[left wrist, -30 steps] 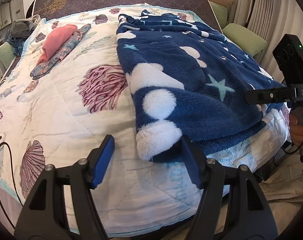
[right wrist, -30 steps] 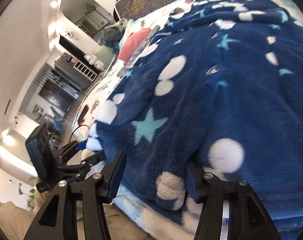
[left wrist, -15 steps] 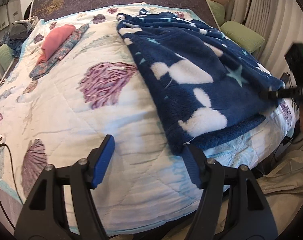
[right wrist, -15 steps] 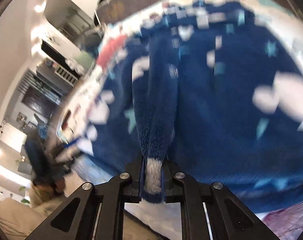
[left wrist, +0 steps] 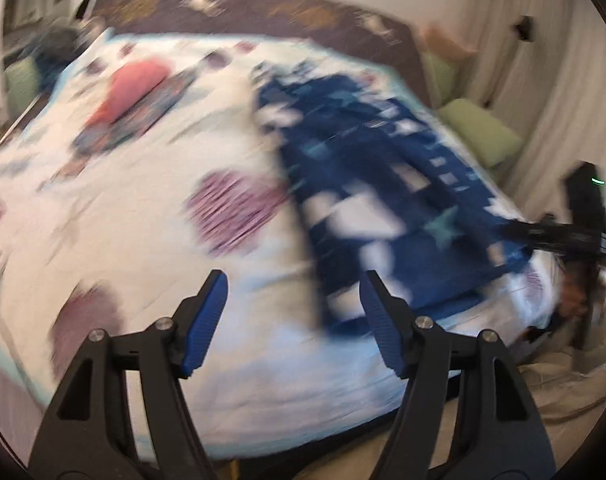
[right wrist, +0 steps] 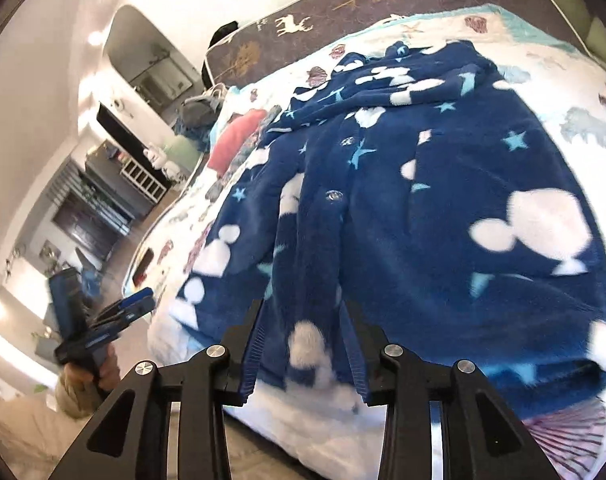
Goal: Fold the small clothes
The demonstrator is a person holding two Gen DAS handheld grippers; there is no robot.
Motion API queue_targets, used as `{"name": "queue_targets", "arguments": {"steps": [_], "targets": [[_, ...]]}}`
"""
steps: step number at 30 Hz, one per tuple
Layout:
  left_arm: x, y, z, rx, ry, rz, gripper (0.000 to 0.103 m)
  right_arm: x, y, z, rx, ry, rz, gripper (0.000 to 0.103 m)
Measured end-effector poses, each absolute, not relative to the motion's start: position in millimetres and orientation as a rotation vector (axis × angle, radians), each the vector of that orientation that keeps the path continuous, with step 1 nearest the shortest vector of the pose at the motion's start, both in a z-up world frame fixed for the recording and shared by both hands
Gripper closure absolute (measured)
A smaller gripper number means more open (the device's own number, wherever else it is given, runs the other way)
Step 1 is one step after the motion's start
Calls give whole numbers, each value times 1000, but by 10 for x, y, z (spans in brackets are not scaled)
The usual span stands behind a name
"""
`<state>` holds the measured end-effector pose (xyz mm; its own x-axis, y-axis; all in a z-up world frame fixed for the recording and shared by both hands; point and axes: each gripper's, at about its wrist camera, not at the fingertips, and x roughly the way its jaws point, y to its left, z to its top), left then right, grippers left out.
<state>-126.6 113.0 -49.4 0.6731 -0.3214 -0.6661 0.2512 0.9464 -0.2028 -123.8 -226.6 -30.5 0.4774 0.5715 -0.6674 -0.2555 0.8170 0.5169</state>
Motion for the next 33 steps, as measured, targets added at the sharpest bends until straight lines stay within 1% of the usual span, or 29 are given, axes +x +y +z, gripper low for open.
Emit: {"name": "queue_targets", "arguments": {"steps": [2,5,6,7,9,13,14,15,16,17,18,19,20,21,22,24,26,27,29,30,32,33], "targets": [[-1193,882,-506,-7,768,-337,34,-1107,-2114,-359,375,947,514,65],[-1013,606,-780,113,855,-306,34,-981,-1951,-457,342,966,480,65],[-970,580,-867,122,888,-298,63,-955,-1912,-494,338,977,480,65],[-936,589,-955,110,924,-319,85,-943,-1884,-514,331,986,484,65],[-997,683,-935,50,912,-339,86,-983,-1908,-488,304,986,484,65],[-1129,920,-817,42,909,-328,88,-1134,-2266,-325,280,942,435,65],[-1154,979,-799,32,908,-330,88,-1170,-2418,-287,285,929,405,63],[-1176,1010,-793,12,901,-345,89,-1209,-2604,-255,292,916,355,59],[-1205,1029,-775,-1,894,-361,88,-1233,-2738,-239,296,906,311,56],[-1231,1033,-758,-6,886,-376,88,-1270,-2933,-232,308,893,243,51],[-1247,1017,-737,-2,874,-377,82,-1305,-3125,-244,337,887,182,48],[-1219,990,-720,0,867,-382,69,-1329,-3275,-266,373,887,143,47],[-1219,967,-715,0,862,-393,59,-1354,-3421,-305,414,892,119,45],[-1214,954,-711,0,859,-387,37,-1366,-3500,-331,439,897,111,44],[-1182,944,-729,-1,862,-376,28,-1383,-3594,-385,470,908,106,42],[-1101,928,-813,-12,892,-363,28,-1412,-3687,-511,522,939,118,40],[-993,958,-966,-63,948,-343,35,-1418,-3723,-660,587,972,156,39],[-986,986,-992,-82,942,-327,43,-1427,-3740,-685,607,967,174,38],[-966,1045,-950,-154,913,-360,68,-1438,-3765,-705,648,933,205,32],[-953,1060,-938,-202,921,-394,89,-1435,-3764,-712,666,927,221,32],[-940,1056,-900,-239,914,-388,89,-1368,-3751,-725,699,926,263,34],[-952,1015,-868,-206,903,-376,90,-1328,-3708,-718,699,927,260,49]]}}
